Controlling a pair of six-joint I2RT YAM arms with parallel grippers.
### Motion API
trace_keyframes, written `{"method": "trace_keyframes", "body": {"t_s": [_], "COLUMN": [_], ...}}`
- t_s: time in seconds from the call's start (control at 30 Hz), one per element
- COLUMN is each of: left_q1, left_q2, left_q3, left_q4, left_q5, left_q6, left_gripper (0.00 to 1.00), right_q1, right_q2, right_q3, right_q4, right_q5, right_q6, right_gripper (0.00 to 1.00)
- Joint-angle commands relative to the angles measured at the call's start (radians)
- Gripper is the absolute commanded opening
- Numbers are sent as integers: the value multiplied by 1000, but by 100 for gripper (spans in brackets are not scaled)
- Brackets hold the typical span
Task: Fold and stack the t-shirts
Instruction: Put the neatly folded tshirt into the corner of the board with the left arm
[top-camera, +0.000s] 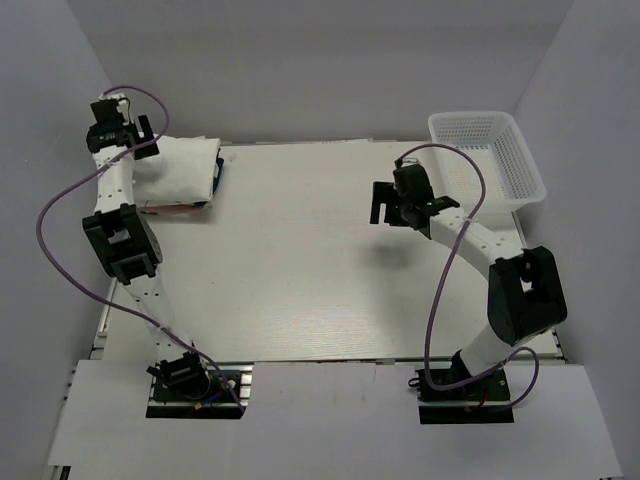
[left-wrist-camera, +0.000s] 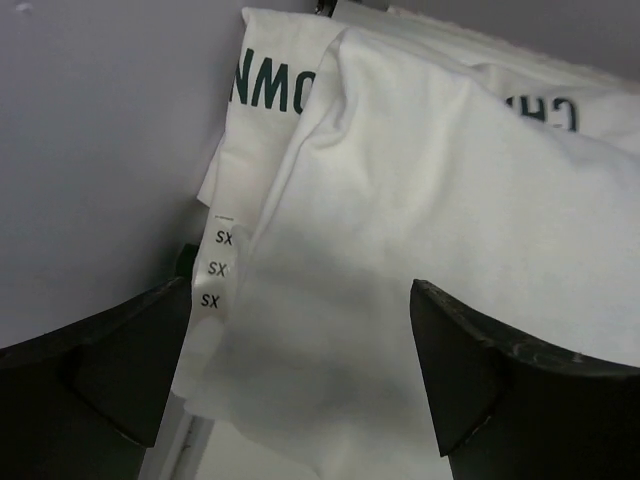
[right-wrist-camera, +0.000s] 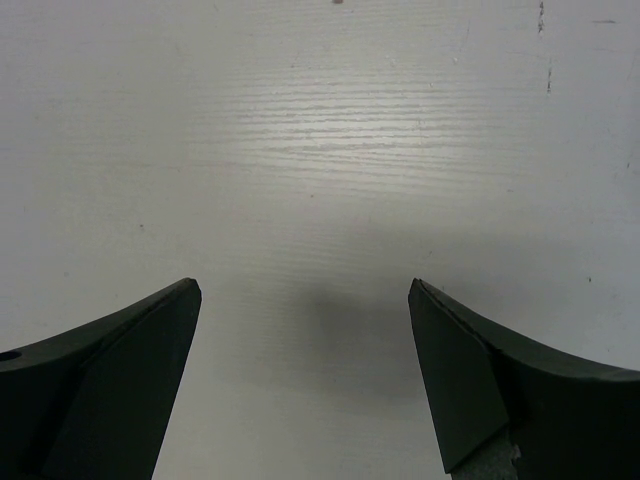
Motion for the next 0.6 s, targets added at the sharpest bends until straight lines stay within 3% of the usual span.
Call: {"method": "trace_keyframes", "body": {"t_s": [0.0,0.1,0.13,0.23,0.3,0.33,0.43,0.57], "left_q1": [-16,-26,-26,-98,-130,-151,-174,-174], "left_q2": [-246,-395,-459,-784,-1055,-1146,-1433,-1645], "left_q3": [-41,-282,-374,-914,-1116,-1287,-1486,-1623], "left_q4": [-57,-35,5,266,431,474,464,391], "left_q5": [60,248,373,469,499,509,543,586], "left_q6": [-159,-268,-327,-468,-533,-566,-604,-649], "left_gripper": [100,100,100,100,100,100,100,100], "right_q1": [-4,-1,-1,2,-1,-1,-1,-1], "right_q2": [-123,-180,-192,-243,-286,-293,-364,-439], "right_q3": [-36,-85,-116,-140,-185,-199,-246,-331], "right_q4": [31,48,44,22,19,4,-13,-2], "right_q5": [-18,-23,-24,-26,-20,-15,-1,8], "right_q6": [-3,13,20,44,61,67,102,144], "right_gripper": [90,90,90,90,90,90,90,90]}}
